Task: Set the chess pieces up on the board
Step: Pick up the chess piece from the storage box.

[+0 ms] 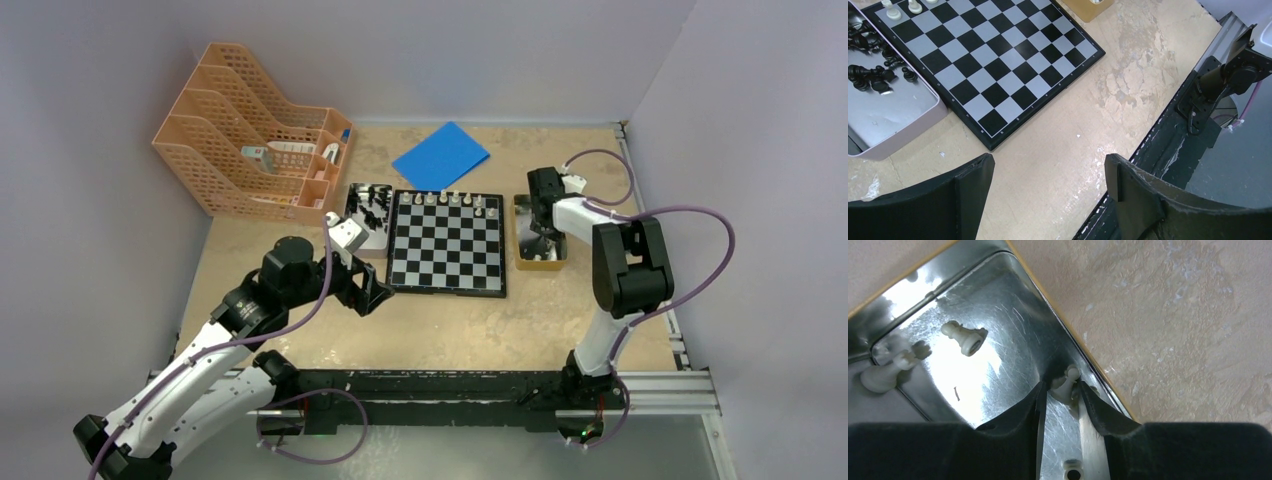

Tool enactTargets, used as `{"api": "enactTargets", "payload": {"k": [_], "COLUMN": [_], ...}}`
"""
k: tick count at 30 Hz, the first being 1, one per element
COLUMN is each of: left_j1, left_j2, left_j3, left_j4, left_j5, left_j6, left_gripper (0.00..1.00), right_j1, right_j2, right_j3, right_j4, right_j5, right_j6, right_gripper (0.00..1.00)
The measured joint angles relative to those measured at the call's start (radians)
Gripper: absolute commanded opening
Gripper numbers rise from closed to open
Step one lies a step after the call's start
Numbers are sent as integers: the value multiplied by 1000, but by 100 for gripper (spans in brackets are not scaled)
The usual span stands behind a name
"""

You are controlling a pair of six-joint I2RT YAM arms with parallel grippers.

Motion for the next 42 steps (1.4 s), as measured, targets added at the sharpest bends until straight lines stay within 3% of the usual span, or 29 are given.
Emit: {"api": "enactTargets", "payload": {"k": [14,26,30,42], "left_j1": [0,0,0,20], "left_j2": [0,22,74,242], "left_j3": [0,0,1,68], "left_j4": [-2,-4,-4,-4], "left_j5": [-16,-14,42,148], "left_j6": [-8,-34,-64,-216], "left_gripper": [73,66,61,60], "right_j1": [-2,-2,-2,43], "right_j2": [10,-9,-60,-334], "right_j3": [0,0,-13,-93], "right_j4": [35,42,54,150], "right_j5": [-4,-5,-8,-140], "right_j6": [-16,-85,-114,-222], "right_gripper": [20,18,17,15]}}
